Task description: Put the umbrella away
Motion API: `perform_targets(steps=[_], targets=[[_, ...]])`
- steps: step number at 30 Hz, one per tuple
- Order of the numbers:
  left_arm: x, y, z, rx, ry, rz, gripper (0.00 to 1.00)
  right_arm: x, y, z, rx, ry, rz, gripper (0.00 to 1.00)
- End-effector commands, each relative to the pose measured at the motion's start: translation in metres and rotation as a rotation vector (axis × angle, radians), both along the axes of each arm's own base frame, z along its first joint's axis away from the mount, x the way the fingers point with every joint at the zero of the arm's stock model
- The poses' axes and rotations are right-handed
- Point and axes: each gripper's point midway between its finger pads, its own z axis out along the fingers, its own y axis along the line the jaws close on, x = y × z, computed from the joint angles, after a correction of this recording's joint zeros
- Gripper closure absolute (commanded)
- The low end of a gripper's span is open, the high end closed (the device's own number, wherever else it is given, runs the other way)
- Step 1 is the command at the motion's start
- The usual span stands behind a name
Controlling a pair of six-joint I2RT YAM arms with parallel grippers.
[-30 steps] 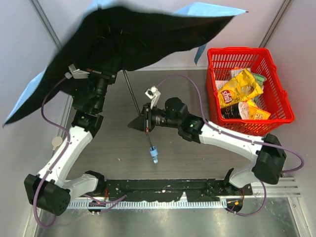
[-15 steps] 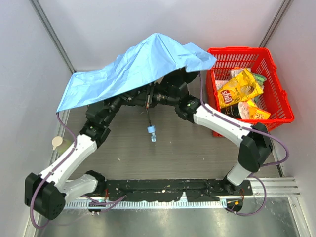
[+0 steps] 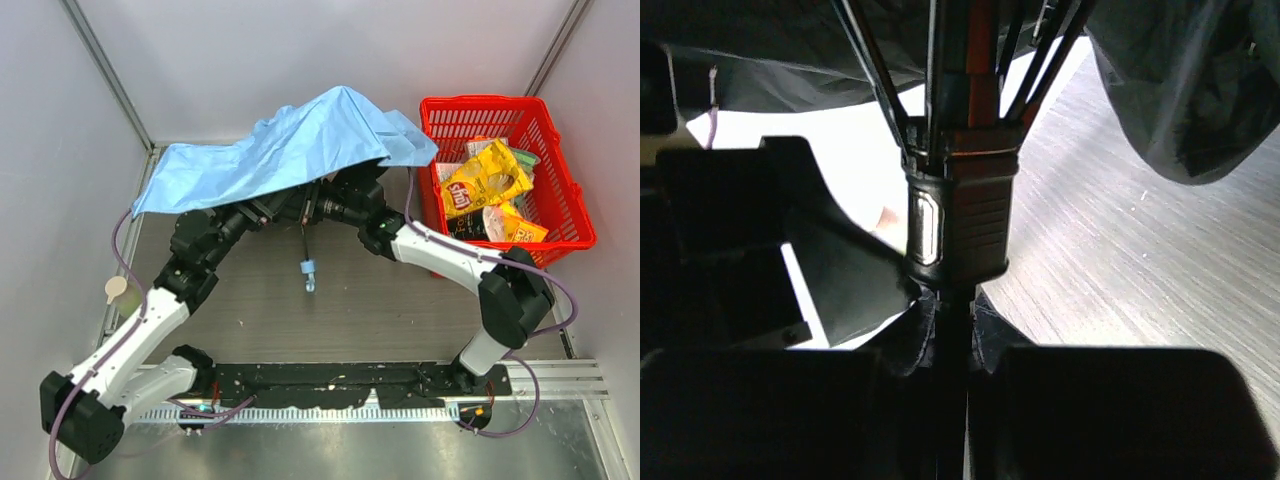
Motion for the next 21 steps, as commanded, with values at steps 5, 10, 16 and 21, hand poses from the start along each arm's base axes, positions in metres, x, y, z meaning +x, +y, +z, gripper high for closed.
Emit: perform_targets(steps=[5, 10, 16, 21], targets=[[-0.022, 0.016, -0.038, -0.005, 0.105, 0.023, 0.2, -0.014, -0.037, 0.131, 0.302, -0.257, -0.048, 0.99], [-0.011, -0.004, 0.019, -0.123, -0.079, -0.06, 0.01, -0.029, -0.037, 0.131, 0.353, -0.228, 0.021, 0.99], [-0.003, -0.027, 0.034, -0.089, -0.142, -0.158, 0.14, -0.041, -0.041, 0.113, 0.292, -0.215, 0.059, 0.99], [-0.026, -0.028, 0.008, -0.087, -0.115, -0.206, 0.19, -0.038, -0.049, 0.098, 0.224, -0.238, 0.002, 0.99]])
